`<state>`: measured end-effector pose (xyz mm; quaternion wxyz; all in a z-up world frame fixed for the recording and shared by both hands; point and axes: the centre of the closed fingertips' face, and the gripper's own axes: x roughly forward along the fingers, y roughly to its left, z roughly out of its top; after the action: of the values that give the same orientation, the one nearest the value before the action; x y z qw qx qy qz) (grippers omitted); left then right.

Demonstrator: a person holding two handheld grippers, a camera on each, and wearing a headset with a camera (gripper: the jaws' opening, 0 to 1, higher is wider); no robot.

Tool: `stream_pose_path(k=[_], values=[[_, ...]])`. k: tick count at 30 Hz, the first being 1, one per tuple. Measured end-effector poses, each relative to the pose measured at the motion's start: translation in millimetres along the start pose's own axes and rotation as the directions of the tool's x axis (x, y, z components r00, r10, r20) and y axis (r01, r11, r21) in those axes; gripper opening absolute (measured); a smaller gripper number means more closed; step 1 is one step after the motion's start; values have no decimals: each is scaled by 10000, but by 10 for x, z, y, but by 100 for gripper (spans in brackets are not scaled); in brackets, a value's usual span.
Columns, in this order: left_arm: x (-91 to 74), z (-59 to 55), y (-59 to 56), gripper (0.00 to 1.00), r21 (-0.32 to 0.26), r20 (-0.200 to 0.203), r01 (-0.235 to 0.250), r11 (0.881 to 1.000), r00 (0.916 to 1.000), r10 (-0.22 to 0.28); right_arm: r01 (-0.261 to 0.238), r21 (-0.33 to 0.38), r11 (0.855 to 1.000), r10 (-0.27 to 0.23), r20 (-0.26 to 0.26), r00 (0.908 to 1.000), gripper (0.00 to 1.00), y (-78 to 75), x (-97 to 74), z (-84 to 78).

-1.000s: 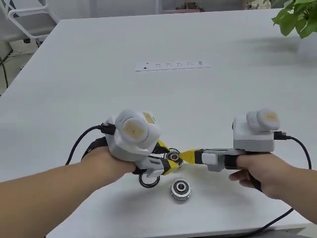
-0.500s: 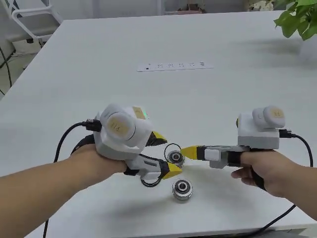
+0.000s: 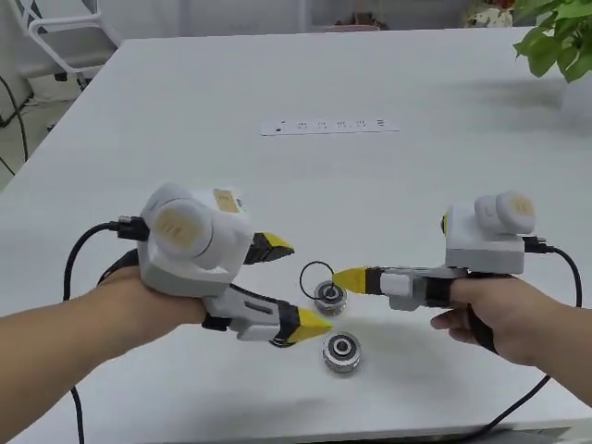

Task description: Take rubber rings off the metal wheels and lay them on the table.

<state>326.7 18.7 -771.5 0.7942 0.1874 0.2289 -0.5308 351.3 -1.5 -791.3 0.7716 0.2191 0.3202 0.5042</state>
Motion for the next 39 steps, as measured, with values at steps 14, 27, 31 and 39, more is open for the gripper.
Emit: stream_pose_path(k=[14,27,31,39], values=[[-342,-132,-8,71,-529,159,-476,9975,9987,485,-311,-68,9995,308,-448,9985,0,124,128,-64],[-545,-269,6,72,-889,133,-866,9923,9960,881,-540,-60,9985,530,-1109,9924,0,174,275,-212],[-582,-293,-5,72,-921,136,-942,9913,9953,958,-588,27,9983,586,-1261,9903,0,193,315,-261],[-624,-339,-2,74,-970,99,-1058,9896,9942,1073,-568,92,9983,576,-1806,9819,0,160,387,-407]])
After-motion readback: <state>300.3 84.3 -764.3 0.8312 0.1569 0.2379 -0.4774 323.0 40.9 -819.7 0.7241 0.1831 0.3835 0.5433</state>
